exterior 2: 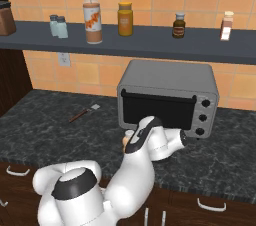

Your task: Put the shaker and condiment bottle from the counter next to their counterparts in the cabinet.

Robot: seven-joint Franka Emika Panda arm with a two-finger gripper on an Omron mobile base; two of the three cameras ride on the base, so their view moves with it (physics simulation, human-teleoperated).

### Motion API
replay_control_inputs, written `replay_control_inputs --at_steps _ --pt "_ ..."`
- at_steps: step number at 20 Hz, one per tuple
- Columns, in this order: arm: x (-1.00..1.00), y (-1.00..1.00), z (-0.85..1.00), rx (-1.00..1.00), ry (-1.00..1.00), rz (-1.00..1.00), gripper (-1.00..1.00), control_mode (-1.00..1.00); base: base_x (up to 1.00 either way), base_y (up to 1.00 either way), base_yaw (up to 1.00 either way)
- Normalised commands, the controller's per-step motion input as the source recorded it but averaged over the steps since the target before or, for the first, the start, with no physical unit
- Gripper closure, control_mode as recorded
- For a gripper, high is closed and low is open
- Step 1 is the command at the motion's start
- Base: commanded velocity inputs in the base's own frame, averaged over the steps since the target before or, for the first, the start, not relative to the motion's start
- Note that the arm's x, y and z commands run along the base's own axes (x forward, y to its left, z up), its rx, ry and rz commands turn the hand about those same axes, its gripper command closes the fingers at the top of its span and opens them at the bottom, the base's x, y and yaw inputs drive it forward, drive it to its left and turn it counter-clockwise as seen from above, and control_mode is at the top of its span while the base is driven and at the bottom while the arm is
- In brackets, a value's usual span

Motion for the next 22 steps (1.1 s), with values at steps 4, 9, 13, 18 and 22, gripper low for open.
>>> replay_control_inputs --at_steps 4,9,13,18,22 --pt "0.00 0.00 0.00 0.00 0.02 0.00 1.00 -1.00 0.00 0.00 0.00" --pt "0.08 0.00 0.04 0.03 0.01 0.00 1.00 -1.00 0.00 0.00 0.00" --pt "0.03 -0.02 0.76 0.05 0.00 0.00 1.00 -1.00 0.00 0.00 0.00" --pt "-0.03 -0.02 0.83 0.05 0.00 0.00 1.00 -1.00 0.00 0.00 0.00" --pt "-0.13 0.00 0.72 0.04 0.00 0.00 1.00 -1.00 0.00 0.00 0.00"
